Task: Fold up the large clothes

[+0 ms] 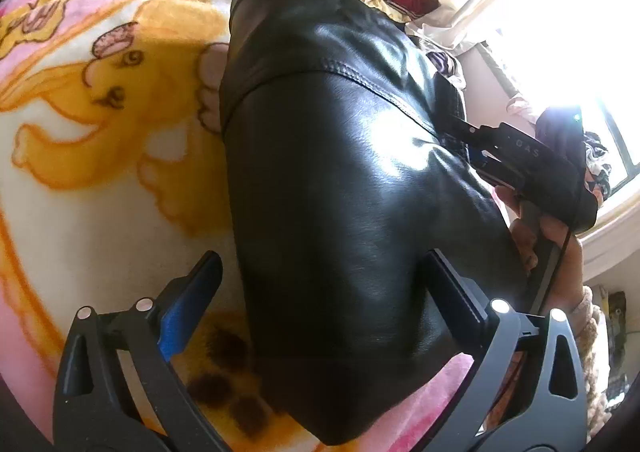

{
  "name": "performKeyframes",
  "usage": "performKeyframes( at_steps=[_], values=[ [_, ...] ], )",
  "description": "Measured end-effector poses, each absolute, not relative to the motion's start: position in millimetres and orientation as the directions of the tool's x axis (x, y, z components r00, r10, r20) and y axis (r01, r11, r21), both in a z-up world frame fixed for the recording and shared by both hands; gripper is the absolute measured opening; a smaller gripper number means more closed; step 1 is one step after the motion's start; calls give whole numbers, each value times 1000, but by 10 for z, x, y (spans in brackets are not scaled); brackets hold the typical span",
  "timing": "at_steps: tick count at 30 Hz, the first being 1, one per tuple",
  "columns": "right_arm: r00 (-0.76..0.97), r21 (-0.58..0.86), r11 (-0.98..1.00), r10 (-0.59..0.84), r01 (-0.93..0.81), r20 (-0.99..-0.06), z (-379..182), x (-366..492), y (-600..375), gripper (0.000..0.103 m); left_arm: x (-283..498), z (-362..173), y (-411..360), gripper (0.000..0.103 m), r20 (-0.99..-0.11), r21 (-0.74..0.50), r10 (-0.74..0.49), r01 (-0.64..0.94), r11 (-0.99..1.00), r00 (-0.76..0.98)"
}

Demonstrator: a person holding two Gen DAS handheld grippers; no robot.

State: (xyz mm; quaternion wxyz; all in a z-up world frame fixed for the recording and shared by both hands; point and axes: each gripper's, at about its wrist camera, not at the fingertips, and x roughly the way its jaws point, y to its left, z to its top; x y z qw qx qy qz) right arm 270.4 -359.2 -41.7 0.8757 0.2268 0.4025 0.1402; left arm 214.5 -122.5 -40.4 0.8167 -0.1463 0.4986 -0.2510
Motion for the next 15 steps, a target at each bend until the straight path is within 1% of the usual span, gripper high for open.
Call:
performKeyframes(
  at_steps=[3, 5, 6, 8, 11, 15],
  values=[
    [636, 520, 853, 431, -55, -640, -399, 2697, -3614, 42, 2140, -388, -1233, 94, -742, -488, -554, 262, 833, 379],
    [641, 524, 850, 427, -45, -638, -338, 2643, -3630, 60, 2120, -354, -1242, 94, -744, -473, -544, 268, 839, 388],
    [646, 528, 848, 431, -50, -630, -299, 2603, -3636, 63, 2115, -342, -1240, 94, -745, -469, -541, 269, 841, 391],
    [665, 536, 841, 440, -69, -604, -185, 2473, -3639, 82, 2087, -321, -1237, 94, -745, -465, -538, 271, 843, 395],
    [691, 541, 837, 440, -84, -573, -26, 2237, -3660, 87, 2079, -314, -1233, 94, -746, -459, -533, 272, 846, 400],
    [703, 522, 846, 437, -109, -561, 85, 1907, -3622, 88, 2074, -309, -1238, 94, -745, -455, -532, 276, 847, 403]
  ],
)
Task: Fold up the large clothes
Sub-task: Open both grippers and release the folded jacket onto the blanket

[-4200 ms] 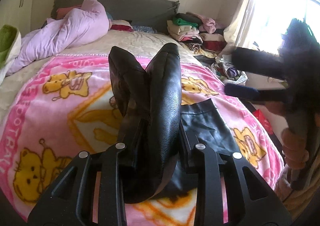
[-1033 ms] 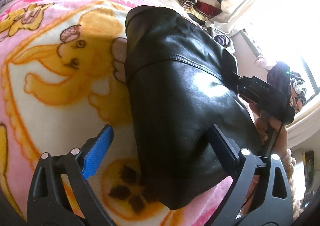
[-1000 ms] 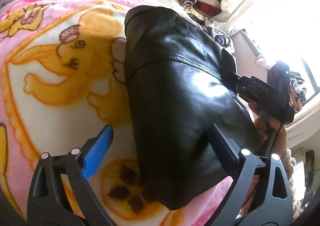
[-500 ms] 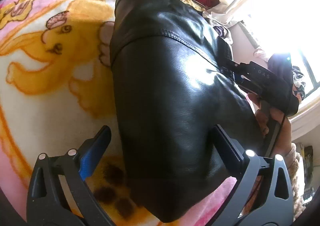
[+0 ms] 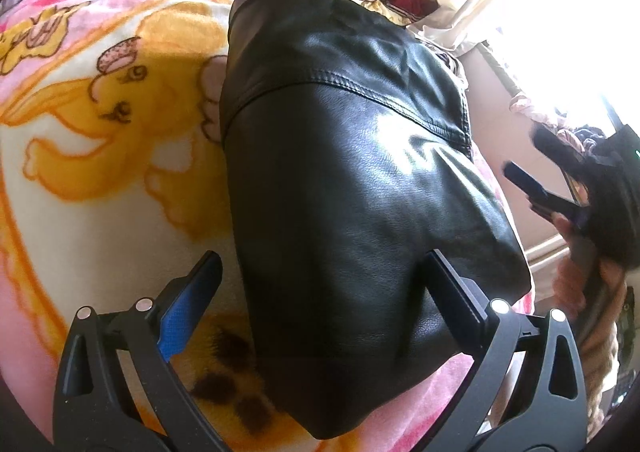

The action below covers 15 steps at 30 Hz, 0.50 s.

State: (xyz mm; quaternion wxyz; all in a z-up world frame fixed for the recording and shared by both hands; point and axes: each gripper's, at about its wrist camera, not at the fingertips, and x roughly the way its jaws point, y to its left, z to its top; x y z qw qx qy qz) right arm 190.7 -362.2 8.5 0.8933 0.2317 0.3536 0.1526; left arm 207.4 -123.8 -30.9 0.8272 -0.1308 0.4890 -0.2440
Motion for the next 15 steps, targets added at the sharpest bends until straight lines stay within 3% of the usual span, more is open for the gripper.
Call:
performKeyframes(
  at_steps=[15],
  values=[
    [672, 560, 828, 431, -30, -602, -209, 1294, -3536, 83, 2070, -270, -1220, 94, -745, -446, -529, 287, 848, 406]
  ],
)
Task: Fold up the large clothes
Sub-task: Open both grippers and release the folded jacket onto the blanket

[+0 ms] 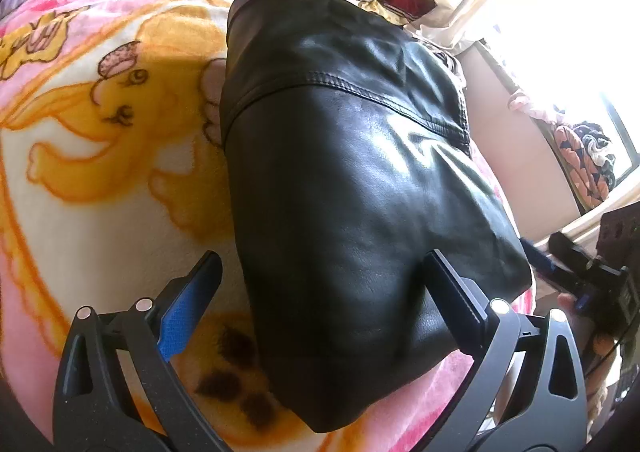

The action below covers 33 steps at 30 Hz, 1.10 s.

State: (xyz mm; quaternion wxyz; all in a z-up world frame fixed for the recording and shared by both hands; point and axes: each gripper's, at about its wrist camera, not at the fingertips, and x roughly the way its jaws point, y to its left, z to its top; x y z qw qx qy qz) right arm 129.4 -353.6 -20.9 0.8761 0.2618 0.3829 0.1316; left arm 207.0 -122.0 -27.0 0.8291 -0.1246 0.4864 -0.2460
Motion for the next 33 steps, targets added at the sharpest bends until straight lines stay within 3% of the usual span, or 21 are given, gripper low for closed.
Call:
performKeyframes(
  at_steps=[3, 4, 6, 8, 12, 16, 27, 33],
  values=[
    [646, 578, 815, 457, -30, -611, -306, 1331, -3481, 73, 2065, -267, -1223, 94, -746, -444, -528, 287, 849, 406],
    [639, 584, 811, 466, -33, -612, -340, 1341, -3453, 52, 2060, -262, -1225, 94, -747, -442, -526, 288, 850, 406],
    [641, 559, 828, 454, -47, -618, -353, 1351, -3383, 35, 2048, -249, -1226, 94, -751, -431, -517, 287, 855, 411],
    [666, 543, 836, 449, -78, -596, -293, 1334, -3327, 26, 2042, -229, -1230, 94, -755, -419, -505, 285, 862, 418],
    [698, 527, 835, 474, -161, -538, -156, 1256, -3304, 24, 2026, -187, -1210, 94, -745, -425, -511, 286, 859, 429],
    [682, 511, 852, 442, -115, -582, -390, 1267, -3377, 24, 2010, -247, -1288, 94, -761, -414, -506, 297, 860, 406],
    [686, 490, 872, 368, -20, -628, -635, 1206, -3415, 52, 1968, -267, -1347, 94, -773, -386, -486, 305, 871, 408],
    [643, 548, 836, 405, 29, -650, -809, 1303, -3489, 53, 1966, -277, -1405, 94, -780, -377, -475, 299, 877, 408]
  ],
)
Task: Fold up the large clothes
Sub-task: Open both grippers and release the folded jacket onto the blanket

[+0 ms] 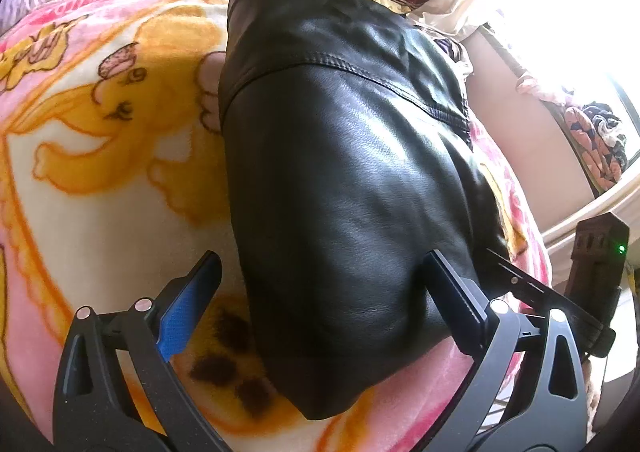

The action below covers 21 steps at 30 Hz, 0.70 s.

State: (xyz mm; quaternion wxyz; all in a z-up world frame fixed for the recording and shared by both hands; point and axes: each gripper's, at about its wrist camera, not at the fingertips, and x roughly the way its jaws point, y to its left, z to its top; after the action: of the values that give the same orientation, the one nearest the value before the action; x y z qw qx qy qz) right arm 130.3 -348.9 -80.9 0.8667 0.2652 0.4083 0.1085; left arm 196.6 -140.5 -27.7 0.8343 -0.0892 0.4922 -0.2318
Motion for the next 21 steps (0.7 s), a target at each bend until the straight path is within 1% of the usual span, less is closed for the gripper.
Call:
performKeyframes(
  at_steps=[6, 8, 10, 15, 19, 21],
  values=[
    [648, 541, 841, 402, 19, -648, -715, 1267, -3485, 55, 1941, -234, -1414, 94, -781, -367, -465, 296, 882, 416],
    [649, 530, 848, 385, 32, -656, -686, 1255, -3488, 68, 1925, -217, -1413, 94, -782, -361, -461, 298, 884, 420],
    [651, 531, 847, 384, 34, -655, -660, 1238, -3502, 70, 1908, -194, -1409, 94, -780, -360, -459, 296, 885, 424],
    [654, 518, 854, 372, 36, -659, -629, 1178, -3507, 80, 1859, -149, -1410, 94, -780, -351, -453, 297, 888, 432],
    [677, 470, 882, 321, 42, -663, -544, 1076, -3478, 89, 1832, -114, -1386, 94, -777, -352, -452, 291, 889, 439],
    [693, 450, 892, 299, 40, -656, -489, 1021, -3469, 92, 1798, -82, -1375, 94, -775, -345, -446, 292, 892, 448]
  ],
)
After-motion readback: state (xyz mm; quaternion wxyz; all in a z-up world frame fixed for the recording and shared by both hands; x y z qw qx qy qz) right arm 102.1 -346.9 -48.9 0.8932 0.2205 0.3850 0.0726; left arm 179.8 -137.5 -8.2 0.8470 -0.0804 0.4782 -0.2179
